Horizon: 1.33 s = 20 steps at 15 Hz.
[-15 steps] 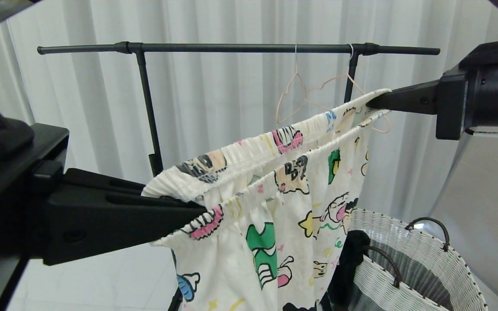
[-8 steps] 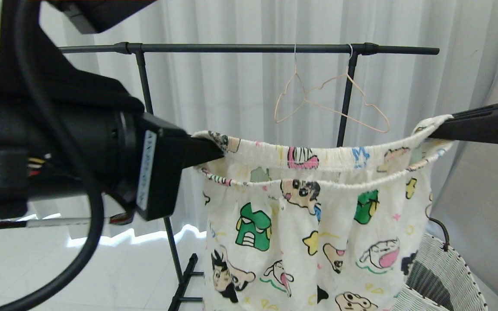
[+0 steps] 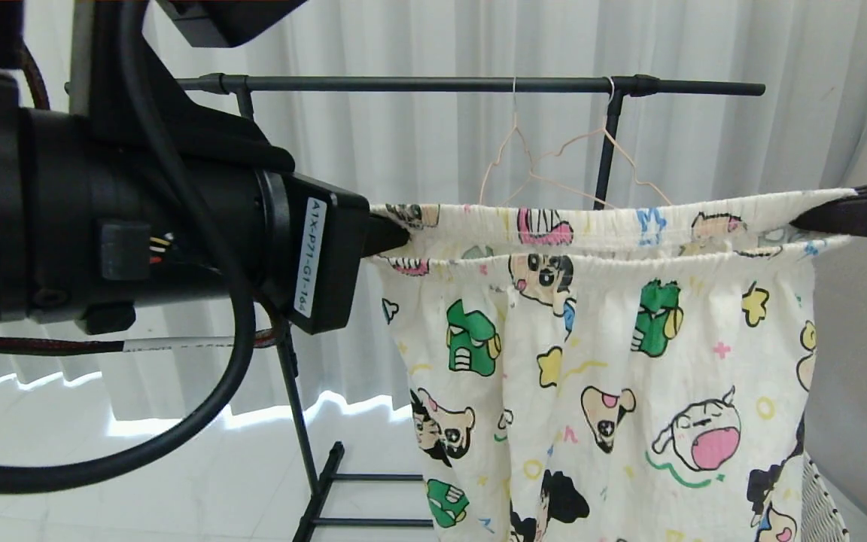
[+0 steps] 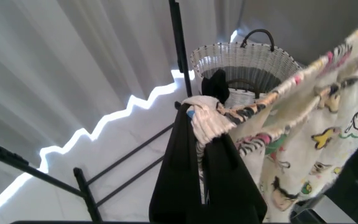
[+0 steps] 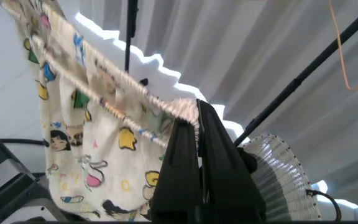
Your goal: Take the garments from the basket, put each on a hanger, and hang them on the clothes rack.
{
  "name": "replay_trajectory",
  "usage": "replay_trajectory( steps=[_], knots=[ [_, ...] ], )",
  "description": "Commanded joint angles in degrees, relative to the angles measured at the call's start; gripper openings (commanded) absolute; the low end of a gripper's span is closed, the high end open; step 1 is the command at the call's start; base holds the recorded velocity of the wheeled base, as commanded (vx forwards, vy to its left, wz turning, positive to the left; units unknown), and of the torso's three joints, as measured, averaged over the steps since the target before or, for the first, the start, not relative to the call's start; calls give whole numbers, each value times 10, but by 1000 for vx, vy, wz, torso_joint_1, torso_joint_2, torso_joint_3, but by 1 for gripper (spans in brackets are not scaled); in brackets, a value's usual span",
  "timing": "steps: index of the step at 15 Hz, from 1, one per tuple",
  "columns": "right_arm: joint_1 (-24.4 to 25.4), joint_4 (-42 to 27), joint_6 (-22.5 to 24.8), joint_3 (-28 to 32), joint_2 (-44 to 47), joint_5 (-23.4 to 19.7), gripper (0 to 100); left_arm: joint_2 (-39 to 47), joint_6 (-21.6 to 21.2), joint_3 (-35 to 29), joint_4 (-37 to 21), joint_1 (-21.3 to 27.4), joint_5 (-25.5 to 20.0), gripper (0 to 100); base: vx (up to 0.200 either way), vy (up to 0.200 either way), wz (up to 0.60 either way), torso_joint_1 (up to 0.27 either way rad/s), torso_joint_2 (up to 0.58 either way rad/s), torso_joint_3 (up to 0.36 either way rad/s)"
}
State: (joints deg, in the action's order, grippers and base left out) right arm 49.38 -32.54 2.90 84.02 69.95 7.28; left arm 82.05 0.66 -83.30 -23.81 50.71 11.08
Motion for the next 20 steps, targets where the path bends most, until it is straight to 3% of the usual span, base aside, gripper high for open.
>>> replay_trajectory(
  steps=[1,3,4,10,13,14,15,18,20],
  knots=[
    [-6,0,0,0,-2,0,0,-8,0,5,0,-8,1,0,0,0,0,0,0,0],
    [-8,-1,-17,2,-3,0,0,-16,0,10,0,-11,5,0,0,0,0,0,0,0],
    [-8,-1,-19,0,-3,0,100,-16,0,11,0,-11,6,0,0,0,0,0,0,0],
    [-20,-2,-19,1,-10,2,100,-17,0,11,0,-12,15,0,0,0,0,0,0,0],
    [-129,-83,-11,10,-16,17,100,-26,-37,14,-5,-32,30,0,0,0,0,0,0,0],
    [-206,-128,10,13,-11,52,100,-36,-77,32,-5,-59,30,0,0,0,0,0,0,0],
    [-246,-129,25,9,-10,70,100,-46,-104,51,-5,-76,28,0,0,0,0,0,0,0],
    [-300,-129,40,2,-11,75,100,-66,-112,81,-4,-102,28,0,0,0,0,0,0,0],
    [-301,-126,44,-15,-18,79,100,-67,-110,89,-3,-114,29,0,0,0,0,0,0,0]
  ],
)
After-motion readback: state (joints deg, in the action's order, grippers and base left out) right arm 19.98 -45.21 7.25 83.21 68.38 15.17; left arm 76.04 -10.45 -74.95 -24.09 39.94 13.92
